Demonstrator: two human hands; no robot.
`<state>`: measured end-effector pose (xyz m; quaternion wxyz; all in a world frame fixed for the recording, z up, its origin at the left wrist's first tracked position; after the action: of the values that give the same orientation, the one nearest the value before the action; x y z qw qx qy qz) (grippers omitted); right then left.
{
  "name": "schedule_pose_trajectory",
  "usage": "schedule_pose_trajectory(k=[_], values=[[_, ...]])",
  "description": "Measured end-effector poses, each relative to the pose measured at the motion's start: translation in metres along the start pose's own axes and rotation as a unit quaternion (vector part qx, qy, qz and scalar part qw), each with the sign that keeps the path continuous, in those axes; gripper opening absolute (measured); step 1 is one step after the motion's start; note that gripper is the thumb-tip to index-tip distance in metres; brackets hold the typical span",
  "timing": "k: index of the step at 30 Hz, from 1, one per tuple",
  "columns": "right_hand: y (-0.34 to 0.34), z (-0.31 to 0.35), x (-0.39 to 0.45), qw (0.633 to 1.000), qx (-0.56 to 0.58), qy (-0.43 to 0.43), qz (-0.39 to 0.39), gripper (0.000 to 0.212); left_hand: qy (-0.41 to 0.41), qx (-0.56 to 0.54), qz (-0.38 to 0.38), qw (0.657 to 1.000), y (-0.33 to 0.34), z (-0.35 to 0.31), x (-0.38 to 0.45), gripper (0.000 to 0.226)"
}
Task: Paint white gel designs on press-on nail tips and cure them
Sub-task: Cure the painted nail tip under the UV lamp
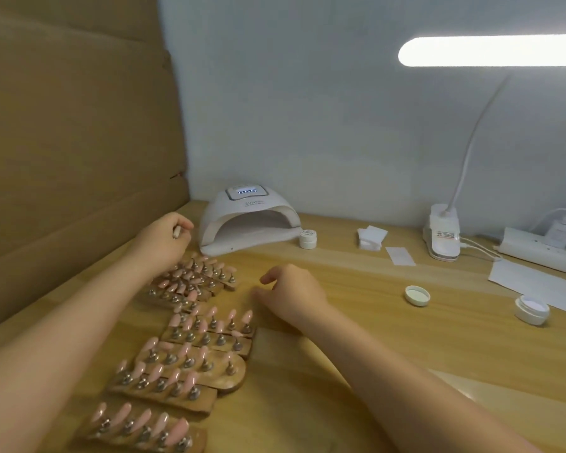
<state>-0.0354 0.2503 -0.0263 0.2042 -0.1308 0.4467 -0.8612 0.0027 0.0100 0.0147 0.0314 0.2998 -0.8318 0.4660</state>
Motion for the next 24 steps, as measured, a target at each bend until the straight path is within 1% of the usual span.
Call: schedule_pose_trajectory(k=[2,4,7,9,13,17,19,24], values=[[0.003,0.006,0.006,1.000,-0.011,-0.009,0.011,0.033,0.009,-0.008,0.005,1.000,-0.002,0.002,0.003,0.015],[0.005,0.011,0.011,0.999,-0.020,-0.016,0.019,0.035,0.009,-0.022,0.008,1.000,-0.004,0.005,0.004,0.016],[0.007,0.017,0.019,0.999,-0.023,-0.023,0.032,0.042,-0.016,-0.035,0.002,0.999,-0.005,0.011,0.006,0.012],[0.010,0.021,0.023,0.998,-0.032,-0.033,0.037,0.036,-0.030,-0.054,0.012,0.998,-0.004,0.015,0.007,0.011],[0.016,0.026,0.026,0.998,-0.044,-0.053,0.013,0.028,-0.038,-0.098,0.034,0.994,-0.003,0.015,0.006,0.011],[0.016,0.026,0.024,0.996,-0.051,-0.075,-0.002,0.024,-0.017,-0.078,0.035,0.996,-0.002,0.011,0.004,0.015],[0.015,0.025,0.024,0.995,-0.057,-0.079,-0.005,0.024,-0.010,-0.078,0.032,0.996,-0.003,0.008,0.004,0.016],[0.016,0.029,0.028,0.995,-0.063,-0.076,0.003,0.030,-0.019,-0.121,0.011,0.992,-0.007,-0.004,0.003,0.021]])
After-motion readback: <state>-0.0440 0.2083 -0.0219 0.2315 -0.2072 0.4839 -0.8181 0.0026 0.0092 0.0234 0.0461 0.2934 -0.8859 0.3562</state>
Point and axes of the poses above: each hand's wrist, its own x-axis towards the middle knuckle, its own y-axis out of the palm, z = x × y, the point moved 4 cm from there along x, towards the middle knuckle, and after that the axes turned 1 degree about y, right-handed, at the moved point
